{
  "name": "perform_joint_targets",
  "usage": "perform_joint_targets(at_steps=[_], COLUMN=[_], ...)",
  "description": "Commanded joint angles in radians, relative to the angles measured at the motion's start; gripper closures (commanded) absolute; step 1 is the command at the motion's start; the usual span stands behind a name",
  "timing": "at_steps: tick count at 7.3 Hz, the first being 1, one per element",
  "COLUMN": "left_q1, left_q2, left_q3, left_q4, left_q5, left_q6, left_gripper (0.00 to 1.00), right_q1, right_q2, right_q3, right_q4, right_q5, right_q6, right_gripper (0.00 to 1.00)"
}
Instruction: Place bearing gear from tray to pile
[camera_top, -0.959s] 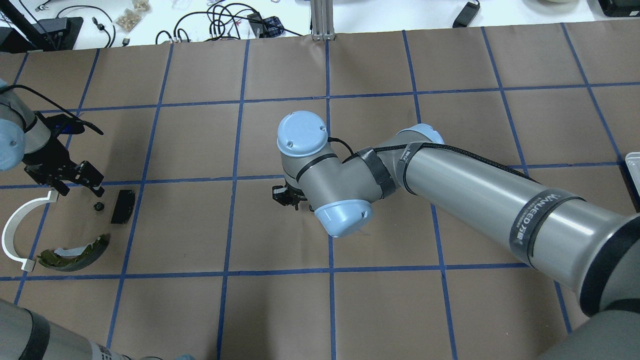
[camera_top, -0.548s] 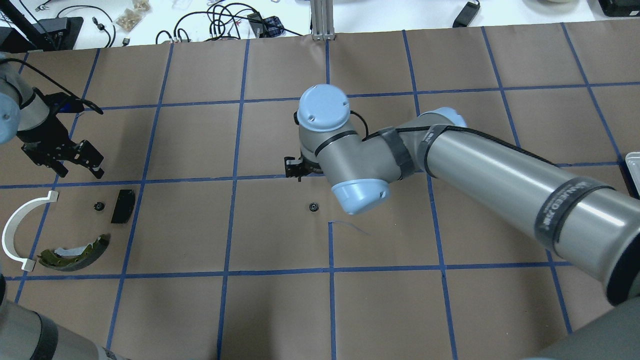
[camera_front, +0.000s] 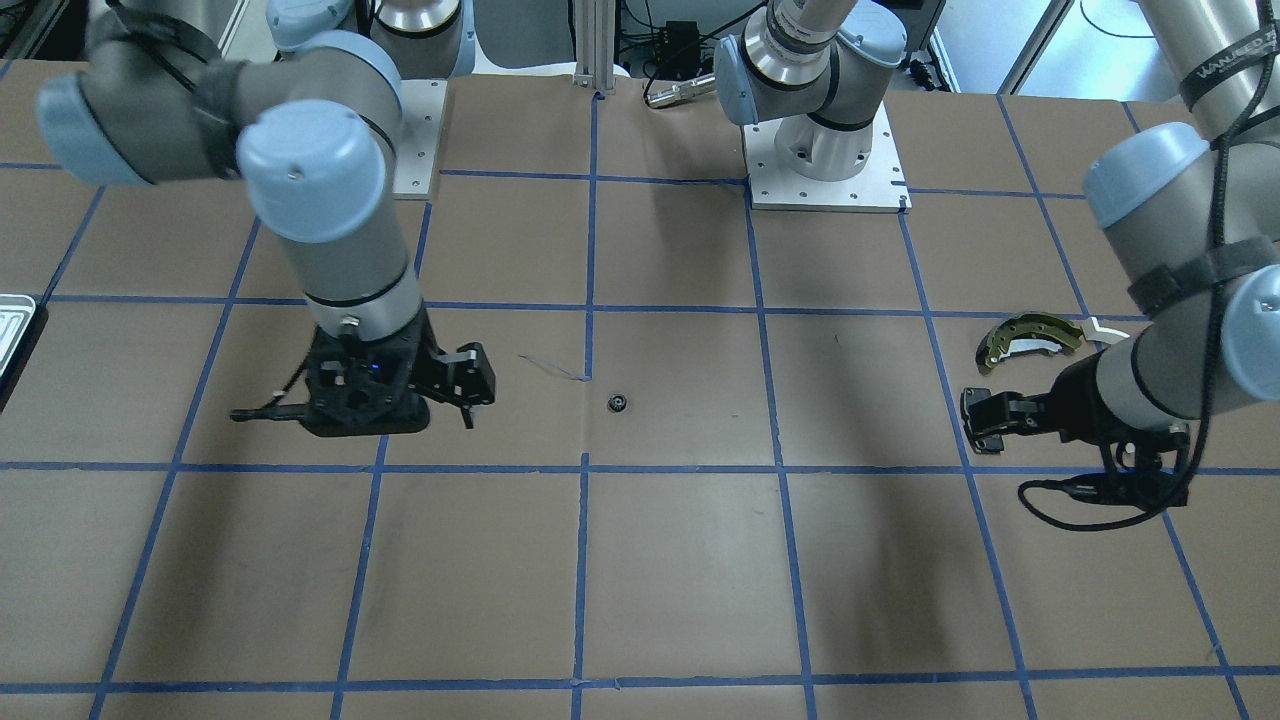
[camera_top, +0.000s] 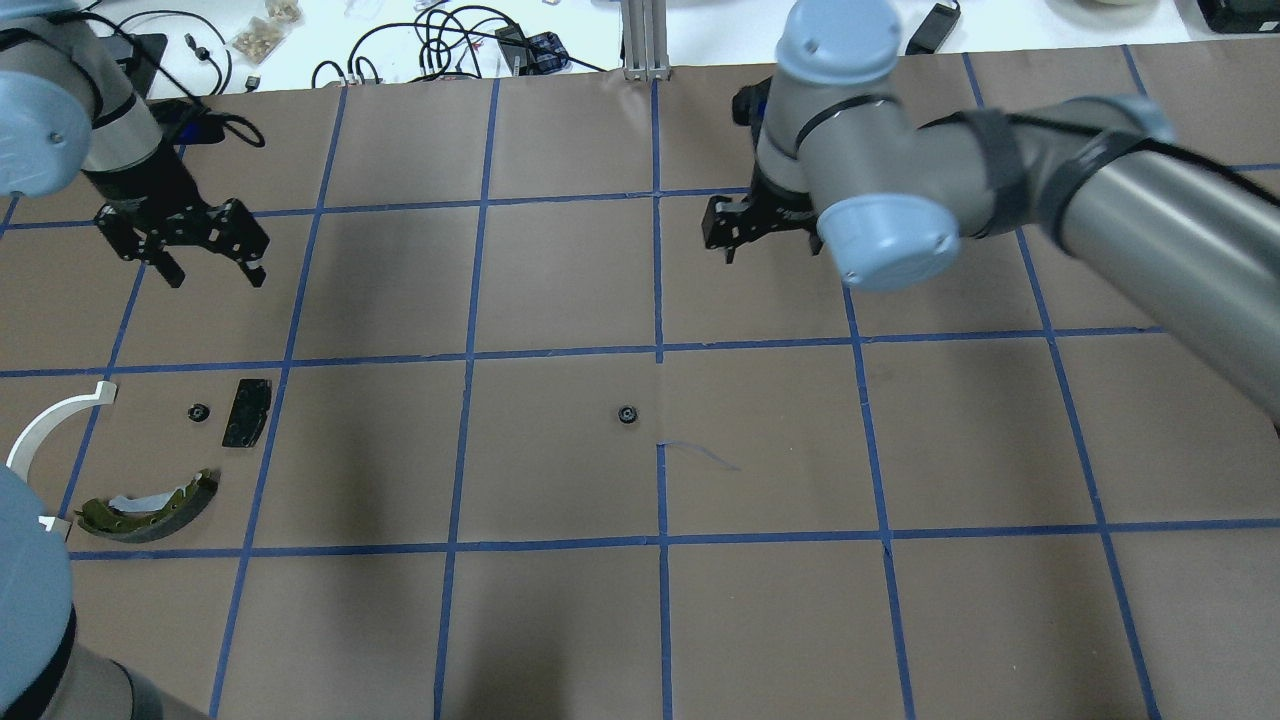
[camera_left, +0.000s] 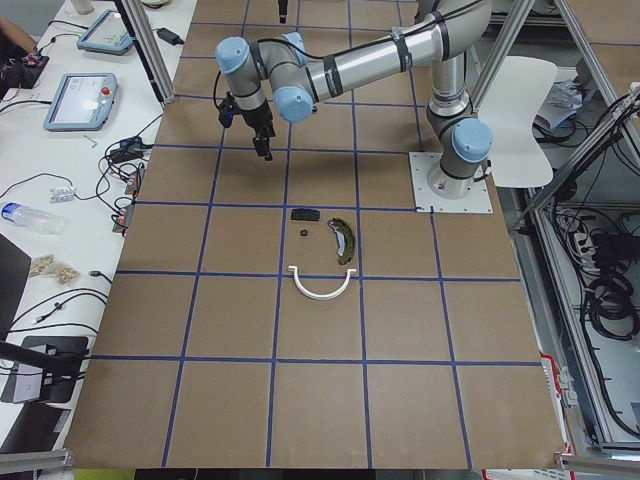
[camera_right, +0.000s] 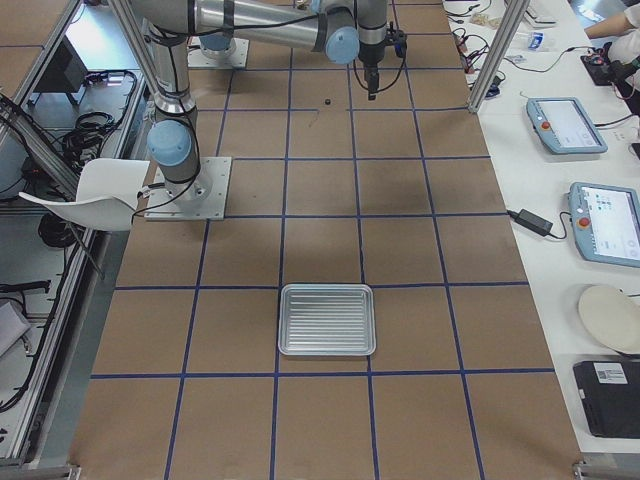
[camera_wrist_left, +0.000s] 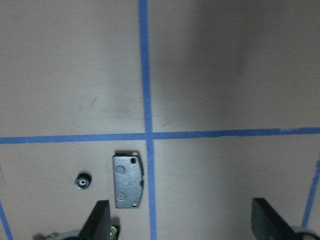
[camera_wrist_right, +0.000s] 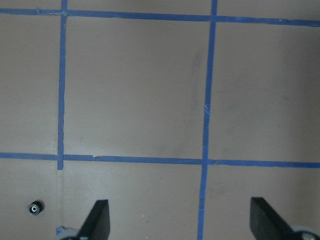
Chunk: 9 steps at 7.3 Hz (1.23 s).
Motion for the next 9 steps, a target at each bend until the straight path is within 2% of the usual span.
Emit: perform_joint_targets(at_steps=[1, 4, 6, 7, 8, 9], left_q1=[-0.218, -0.395, -0.431, -0.434, -0.437, -0.437], left_q2=[-0.006, -0.033, -0.045, -0.049, -0.052, -0.052], left_q3=[-0.002, -0.082, -0.212, -0.283, -0.329, -0.359], left_q4=[0.023, 0.122, 0.325, 0.43, 0.487, 0.488], left_q5=[-0.043, -0.048, -0.11, -0.187, -0.224, -0.221], left_q6=[-0.217, -0.413, -0.47, -0.499, -0.557, -0.559], left_gripper=[0.0, 0.0, 0.0, 0.0, 0.0, 0.0], right_q1=[-0.021, -0.031, -0.031, -0.034, -0.048, -0.053], right_q2=[-0.028, -0.049, -0.084, -0.104, -0.111, -0.112], right_q3=[-0.106, -0.098, -0.01, 0.009, -0.003, -0.001], right_q4=[0.148, 0.171, 0.155, 0.153, 0.153, 0.159], right_q5=[-0.018, -0.026, -0.021, -0.02, -0.025, -0.031], right_q6=[-0.003, -0.029, -0.05, -0.05, -0.053, -0.053], right_gripper=[0.0, 0.0, 0.0, 0.0, 0.0, 0.0])
